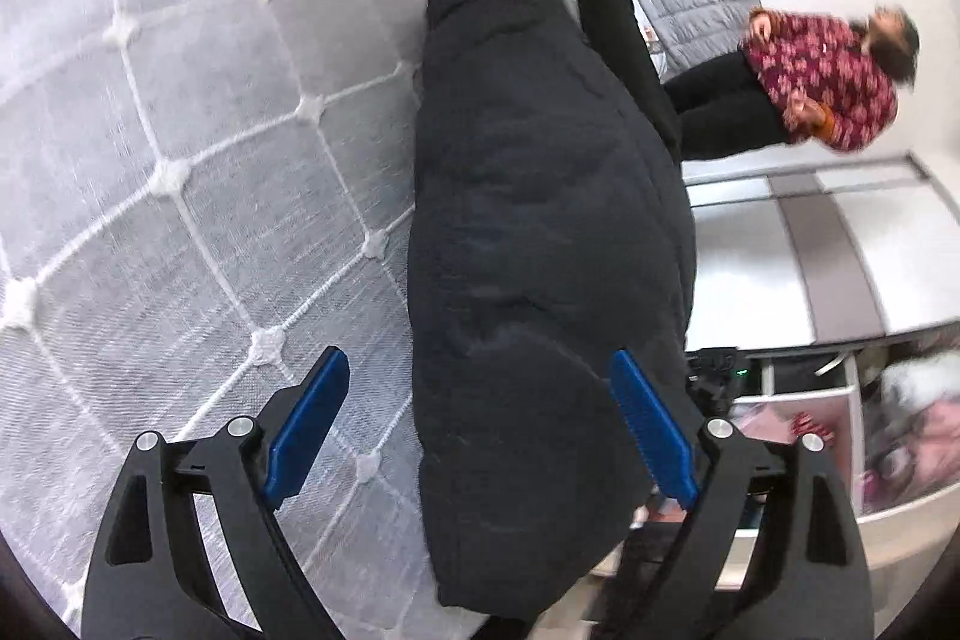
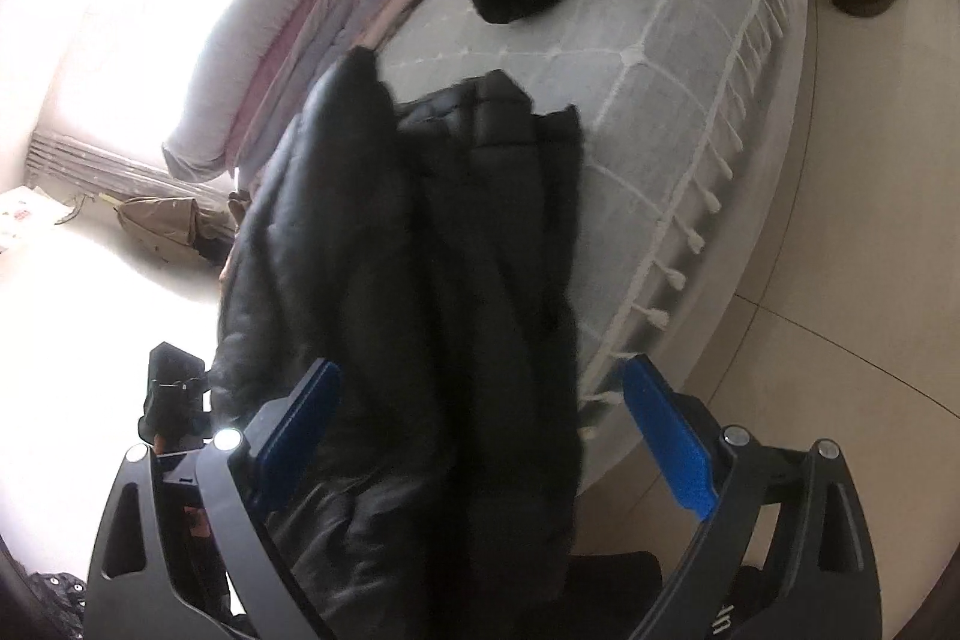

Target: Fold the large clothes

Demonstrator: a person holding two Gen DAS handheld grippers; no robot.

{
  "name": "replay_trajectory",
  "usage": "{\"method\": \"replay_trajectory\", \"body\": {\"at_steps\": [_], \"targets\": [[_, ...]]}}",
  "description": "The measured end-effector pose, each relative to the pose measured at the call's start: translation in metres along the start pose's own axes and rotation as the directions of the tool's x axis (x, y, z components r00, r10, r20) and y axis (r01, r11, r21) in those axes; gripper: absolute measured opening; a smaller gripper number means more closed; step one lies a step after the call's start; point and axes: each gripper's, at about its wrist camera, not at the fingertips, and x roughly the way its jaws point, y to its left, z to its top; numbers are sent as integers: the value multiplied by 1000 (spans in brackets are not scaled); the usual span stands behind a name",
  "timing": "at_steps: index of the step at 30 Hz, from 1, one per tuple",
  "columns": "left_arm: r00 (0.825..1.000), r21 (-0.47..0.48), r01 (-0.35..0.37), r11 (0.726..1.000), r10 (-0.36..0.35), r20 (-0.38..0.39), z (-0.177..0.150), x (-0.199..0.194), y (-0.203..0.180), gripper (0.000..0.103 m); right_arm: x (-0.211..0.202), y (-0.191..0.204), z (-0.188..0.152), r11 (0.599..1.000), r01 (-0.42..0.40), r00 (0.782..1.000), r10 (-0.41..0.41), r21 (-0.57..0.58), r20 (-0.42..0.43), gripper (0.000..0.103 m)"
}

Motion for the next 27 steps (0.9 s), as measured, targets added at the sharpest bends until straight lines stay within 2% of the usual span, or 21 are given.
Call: {"method": "replay_trajectory", "body": {"at_steps": [3, 7, 9, 12, 15, 17, 18, 19, 21, 22, 23, 24, 26, 27], "targets": [[997, -25, 45, 999, -46, -54, 2, 19, 7, 86, 7, -8, 9, 1000, -20, 999, 20, 6, -40, 92], [988, -34, 89, 995, -93, -127, 1, 44, 7, 89, 23, -23, 18, 990, -128, 984, 135, 61, -114, 93], [981, -29, 114, 993, -117, -153, -2, 56, 2, 92, 36, -32, 19, 971, -213, 961, 229, 112, -156, 94], [979, -18, 116, 993, -117, -164, -2, 60, 3, 92, 52, -35, 13, 924, -349, 905, 375, 156, -199, 96], [976, 1, 126, 992, -123, -178, -2, 64, 0, 93, 64, -28, 9, 922, -363, 890, 385, 130, -243, 96], [976, 40, 124, 991, -115, -184, -1, 66, -6, 92, 67, -22, 9, 930, -356, 896, 367, 90, -250, 96], [979, 57, 110, 992, -98, -181, -1, 68, -9, 92, 67, -18, 9, 935, -348, 903, 354, 67, -245, 94], [979, 66, 103, 992, -90, -180, 1, 67, -12, 83, 65, -13, 8, 943, -330, 913, 330, 40, -241, 90], [983, 72, 89, 993, -76, -168, 0, 65, -16, 68, 55, -7, 7, 952, -305, 927, 303, 29, -220, 58], [984, 78, 84, 993, -71, -161, 1, 62, -18, 56, 50, -5, 7, 954, -298, 932, 297, 26, -208, 53], [987, 98, 73, 993, -58, -149, 1, 58, -23, 47, 44, -1, 6, 955, -296, 935, 295, 24, -195, 43], [989, 108, 60, 992, -44, -139, 0, 55, -27, 44, 38, 5, 5, 956, -292, 939, 290, 21, -182, 36], [992, 116, 50, 992, -36, -122, 2, 50, -33, 34, 29, 15, 2, 958, -287, 945, 286, 12, -159, 31], [993, 117, 52, 992, -39, -111, 4, 47, -36, 33, 21, 22, 2, 955, -298, 945, 296, 9, -136, 28]]}}
